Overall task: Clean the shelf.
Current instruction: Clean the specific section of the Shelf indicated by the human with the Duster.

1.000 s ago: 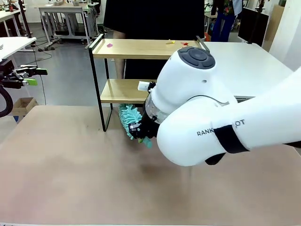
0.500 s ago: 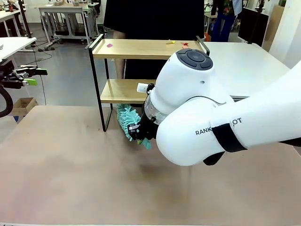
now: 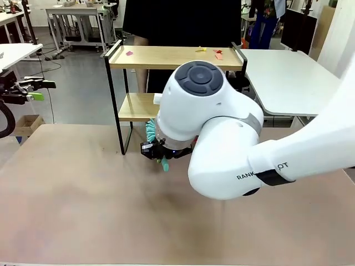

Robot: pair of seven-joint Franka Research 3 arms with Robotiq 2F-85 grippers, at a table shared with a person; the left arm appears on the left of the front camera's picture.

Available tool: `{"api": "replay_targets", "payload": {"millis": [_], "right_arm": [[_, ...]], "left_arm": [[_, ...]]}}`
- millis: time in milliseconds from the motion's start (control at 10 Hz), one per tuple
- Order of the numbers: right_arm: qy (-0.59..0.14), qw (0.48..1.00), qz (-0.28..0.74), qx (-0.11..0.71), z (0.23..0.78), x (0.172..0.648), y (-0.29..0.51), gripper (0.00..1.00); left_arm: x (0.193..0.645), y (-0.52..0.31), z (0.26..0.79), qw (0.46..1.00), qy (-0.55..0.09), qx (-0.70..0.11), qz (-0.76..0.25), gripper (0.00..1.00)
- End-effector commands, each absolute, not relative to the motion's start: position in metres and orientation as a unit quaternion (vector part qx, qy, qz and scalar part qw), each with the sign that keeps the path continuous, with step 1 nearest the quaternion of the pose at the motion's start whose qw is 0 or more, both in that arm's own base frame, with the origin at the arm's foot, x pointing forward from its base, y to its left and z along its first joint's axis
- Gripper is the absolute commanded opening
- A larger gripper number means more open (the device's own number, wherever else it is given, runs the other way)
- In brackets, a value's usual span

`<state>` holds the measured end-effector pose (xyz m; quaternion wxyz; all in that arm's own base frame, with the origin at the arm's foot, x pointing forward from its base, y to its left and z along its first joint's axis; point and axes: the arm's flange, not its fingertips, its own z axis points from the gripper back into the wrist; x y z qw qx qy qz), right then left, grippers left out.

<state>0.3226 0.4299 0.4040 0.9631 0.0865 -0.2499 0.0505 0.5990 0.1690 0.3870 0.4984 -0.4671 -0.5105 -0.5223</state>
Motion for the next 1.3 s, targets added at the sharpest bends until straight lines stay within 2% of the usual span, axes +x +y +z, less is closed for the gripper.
{"api": "replay_targets", "payload": {"millis": [0,900,1200], "right_arm": [[-0.261,0.962,0.040,0.066,0.372,0.341,0.484,0.13],[-0.301,0.951,0.002,0.062,0.347,0.369,0.541,0.13],[-0.275,0.959,-0.002,0.069,0.341,0.371,0.539,0.13]], "left_arm": [[0.598,0.169,0.389,0.496,-0.511,-0.465,-0.526,1.00],[0.598,0.169,0.389,0.496,-0.511,-0.465,-0.526,1.00],[0.598,0.169,0.389,0.496,-0.511,-0.465,-0.526,1.00]]}}
